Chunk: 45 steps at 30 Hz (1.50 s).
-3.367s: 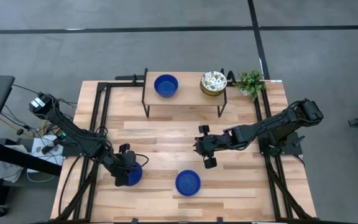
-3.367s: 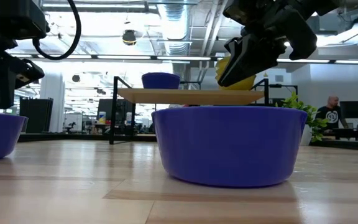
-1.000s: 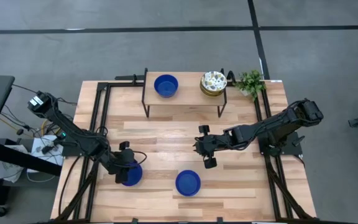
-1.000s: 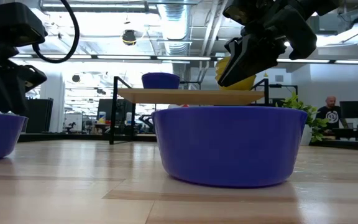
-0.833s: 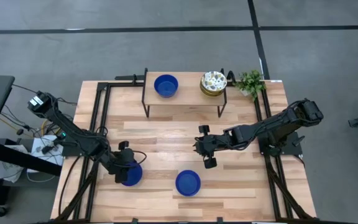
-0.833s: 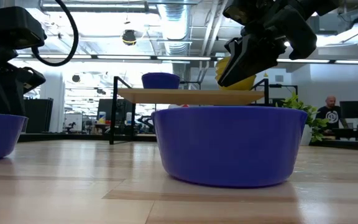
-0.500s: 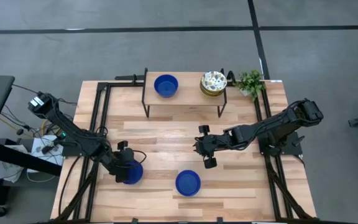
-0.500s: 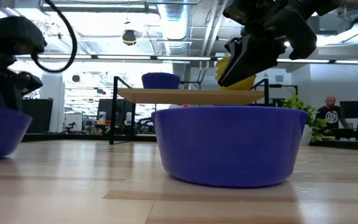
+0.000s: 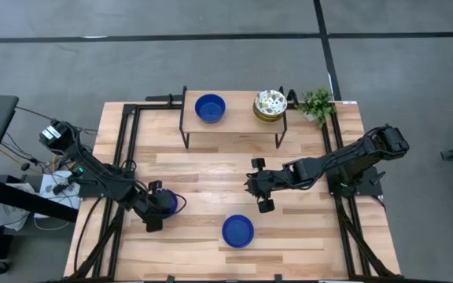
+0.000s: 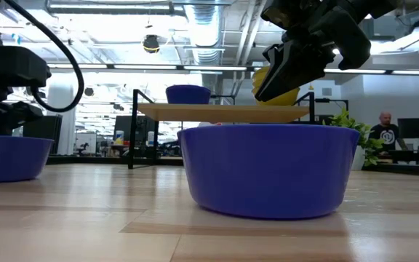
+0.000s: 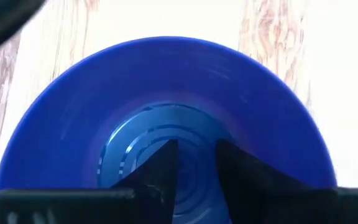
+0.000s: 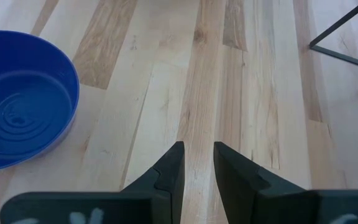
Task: Pick & Place Mini bowls
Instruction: Stack the blue bowl on the blue bowl on the shelf
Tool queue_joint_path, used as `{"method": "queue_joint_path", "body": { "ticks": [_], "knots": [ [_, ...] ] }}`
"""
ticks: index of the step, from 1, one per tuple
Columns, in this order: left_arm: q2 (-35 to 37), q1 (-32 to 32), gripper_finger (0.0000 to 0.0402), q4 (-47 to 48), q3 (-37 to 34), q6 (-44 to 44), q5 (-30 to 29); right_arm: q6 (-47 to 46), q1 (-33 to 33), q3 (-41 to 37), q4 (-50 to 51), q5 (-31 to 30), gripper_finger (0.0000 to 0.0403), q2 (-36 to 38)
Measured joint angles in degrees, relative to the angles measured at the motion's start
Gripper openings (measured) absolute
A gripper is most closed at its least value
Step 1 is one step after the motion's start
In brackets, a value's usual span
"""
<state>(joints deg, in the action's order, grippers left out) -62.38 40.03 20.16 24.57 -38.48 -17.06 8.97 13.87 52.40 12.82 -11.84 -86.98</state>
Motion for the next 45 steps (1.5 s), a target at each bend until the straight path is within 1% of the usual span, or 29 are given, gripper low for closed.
{"method": "queue_joint_path", "body": {
  "ticks": [15,20,24,28,31,38,41,45],
  "knots": [
    [0.1,0.0,0.0105,-0.7,0.0,0.0,0.0,0.0,0.0,0.0,0.0,0.0,0.0077,0.0],
    [0.1,-0.1,0.0105,-0.7,0.0,3.4,-0.9,0.0,0.0,0.0,0.0,0.0,0.0077,0.0],
    [0.9,-2.2,0.0105,-0.5,0.0,4.1,-1.9,0.0,0.0,0.0,0.0,0.0,0.0077,0.0],
    [3.9,-5.0,0.0111,-0.4,0.0,4.2,-1.6,0.0,0.0,0.0,0.0,0.0,0.0077,0.0],
    [7.2,-6.8,0.0115,-0.1,0.0,4.6,-0.4,0.0,0.0,0.0,0.0,0.0,0.0077,0.0],
    [14.7,-7.5,0.0114,-0.7,0.0,4.7,6.7,0.0,0.0,0.0,0.0,0.0,0.0077,0.0],
    [16.3,-7.0,0.0111,-0.9,0.0,4.2,8.4,0.0,0.0,0.0,0.0,0.0,0.0077,0.0],
    [16.5,-6.6,0.0108,-0.9,0.0,3.8,10.2,0.0,0.0,0.0,0.0,0.0,0.0077,0.0]
  ]
}}
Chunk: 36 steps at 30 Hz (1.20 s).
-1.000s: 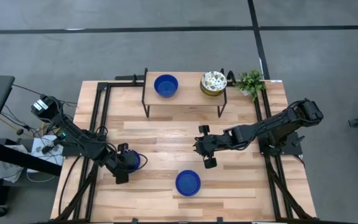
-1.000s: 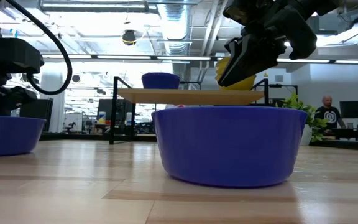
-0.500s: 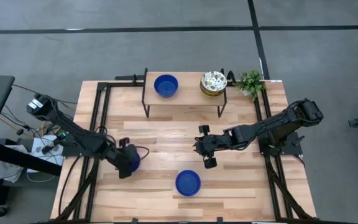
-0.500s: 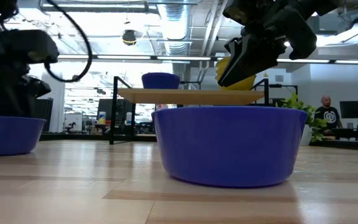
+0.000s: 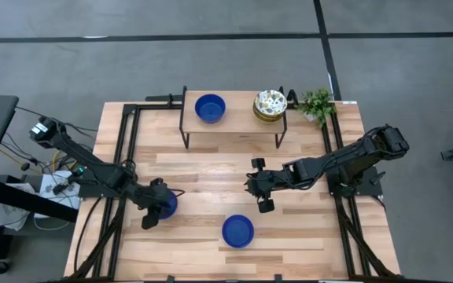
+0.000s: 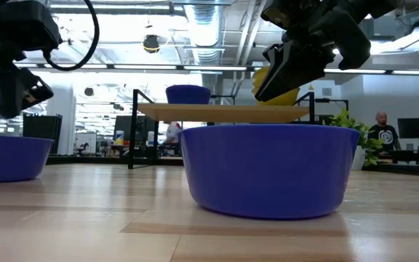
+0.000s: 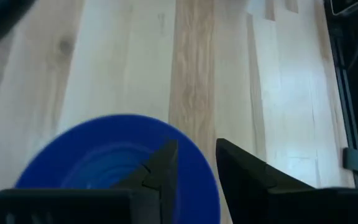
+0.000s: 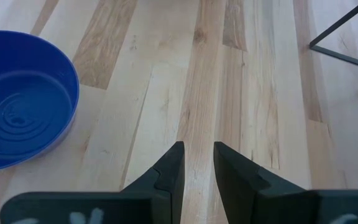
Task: Pick & Place Mini bowls
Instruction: Stack the blue bowl on the blue bowl on the shelf
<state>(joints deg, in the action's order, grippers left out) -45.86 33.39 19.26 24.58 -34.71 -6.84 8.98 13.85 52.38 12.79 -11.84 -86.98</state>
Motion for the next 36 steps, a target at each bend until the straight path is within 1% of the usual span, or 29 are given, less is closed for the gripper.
{"method": "queue_joint_path", "body": {
  "ticks": [11,17,21,24,32,36],
  "knots": [
    [-4.7,0.0,0.0108,-2.4,0.0,-5.0,3.0,0.0,0.0,0.0,0.0,0.0,0.0077,0.0],
    [-7.8,0.0,0.0108,-2.7,0.0,-6.2,3.2,0.0,0.0,0.0,0.0,0.0,0.0077,0.0],
    [-9.0,0.0,0.0108,-2.9,0.0,-7.0,5.4,0.0,0.0,0.0,0.0,0.0,0.0077,0.0],
    [-9.0,-0.2,0.0108,-2.9,0.0,-9.3,5.4,0.0,0.0,0.0,0.0,0.0,0.0077,0.0],
    [-9.1,-0.2,0.0108,-2.6,0.0,-9.2,5.3,0.0,0.0,0.0,0.0,0.0,0.0077,0.0],
    [-11.1,-0.2,0.0108,-2.5,0.1,-9.2,5.1,0.0,0.0,0.0,0.0,0.0,0.0077,0.0]
  ]
}}
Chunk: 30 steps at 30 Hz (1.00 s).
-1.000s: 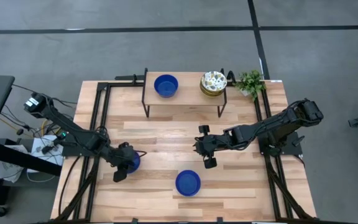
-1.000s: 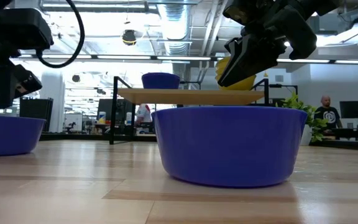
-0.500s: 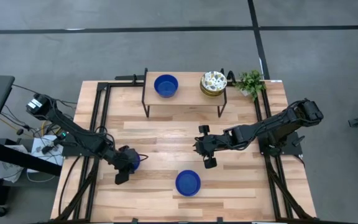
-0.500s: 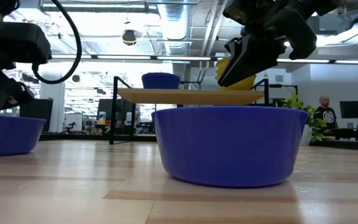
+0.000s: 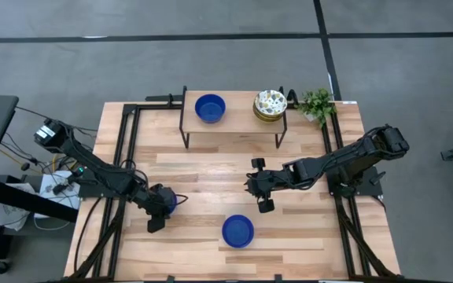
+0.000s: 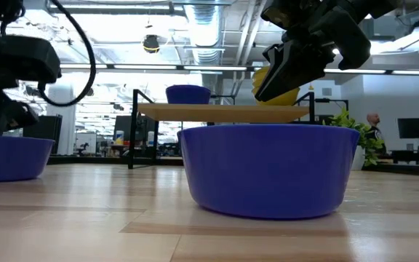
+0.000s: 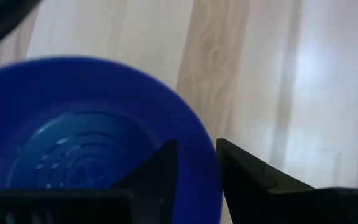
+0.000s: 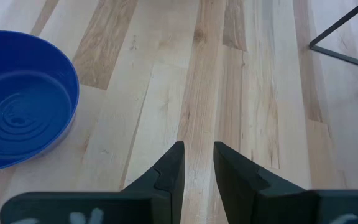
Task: Pick & Place Mini bowls
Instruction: Stack the blue bowl on the blue bowl on the shelf
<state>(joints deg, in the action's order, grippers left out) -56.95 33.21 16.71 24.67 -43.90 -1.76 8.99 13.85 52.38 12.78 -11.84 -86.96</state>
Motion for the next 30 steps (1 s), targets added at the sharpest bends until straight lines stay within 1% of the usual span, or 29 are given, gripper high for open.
{"method": "queue_joint_path", "body": {
  "ticks": [5,8,20,30],
  "knots": [
    [-3.7,0.0,0.0108,0.1,0.0,-0.4,-0.1,0.0,0.0,0.0,0.0,0.0,0.0077,0.0],
    [-4.7,0.0,0.0108,-0.2,0.0,-0.4,-0.1,0.0,0.0,0.0,0.0,0.0,0.0077,0.0],
    [-4.5,0.0,0.0108,0.0,0.0,-0.5,0.1,0.0,0.0,0.0,0.0,0.0,0.0077,0.0],
    [-4.4,0.0,0.0085,0.2,0.1,-0.5,2.0,0.0,0.0,0.0,0.0,0.0,0.0077,0.0]
  ]
}}
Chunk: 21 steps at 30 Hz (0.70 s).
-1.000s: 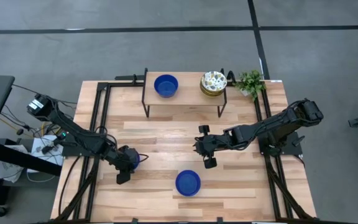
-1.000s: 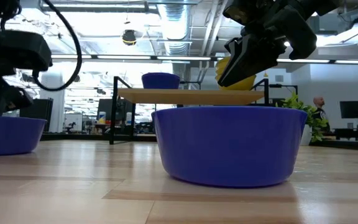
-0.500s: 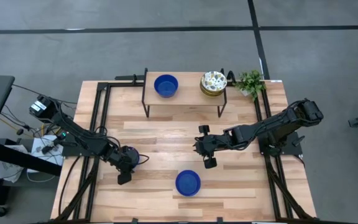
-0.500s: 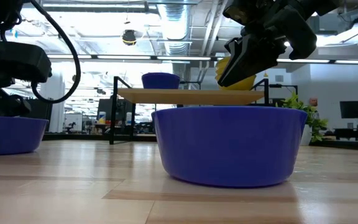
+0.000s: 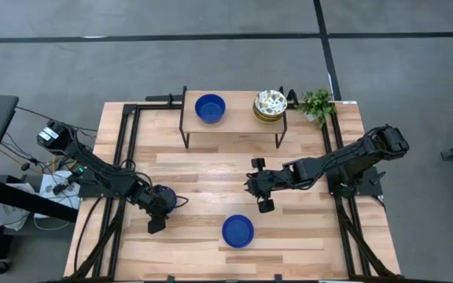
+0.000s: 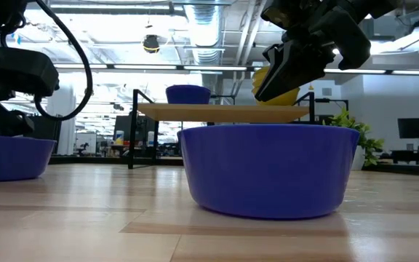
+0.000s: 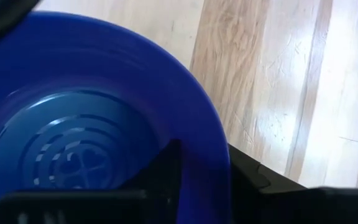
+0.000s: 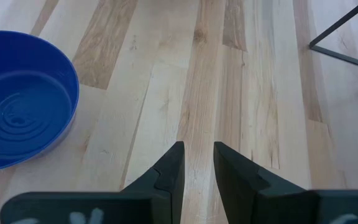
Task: Pick & Place Mini bowls
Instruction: Stack the blue bowl on the blue bowl on the shelf
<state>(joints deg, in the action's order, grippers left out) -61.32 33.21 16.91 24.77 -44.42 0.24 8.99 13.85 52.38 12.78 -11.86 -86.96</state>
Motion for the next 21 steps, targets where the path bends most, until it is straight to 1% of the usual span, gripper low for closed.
{"method": "queue_joint_path", "body": {
  "ticks": [5,10,13,21],
  "knots": [
    [0.0,0.0,0.0083,-0.1,0.0,0.5,-0.1,0.0,0.0,0.0,0.0,0.0,0.0077,0.0],
    [-0.1,0.0,0.0081,-0.1,0.0,4.4,-4.1,0.4,0.0,0.0,0.0,0.0,0.0077,0.0],
    [-0.1,0.0,0.0072,-0.2,-0.1,4.4,-7.4,0.4,0.0,0.0,0.0,0.0,0.0077,0.0],
    [-0.2,0.0,0.0030,-0.7,1.1,0.6,-18.6,0.4,0.4,0.0,0.0,0.0,0.0077,0.0]
  ]
}}
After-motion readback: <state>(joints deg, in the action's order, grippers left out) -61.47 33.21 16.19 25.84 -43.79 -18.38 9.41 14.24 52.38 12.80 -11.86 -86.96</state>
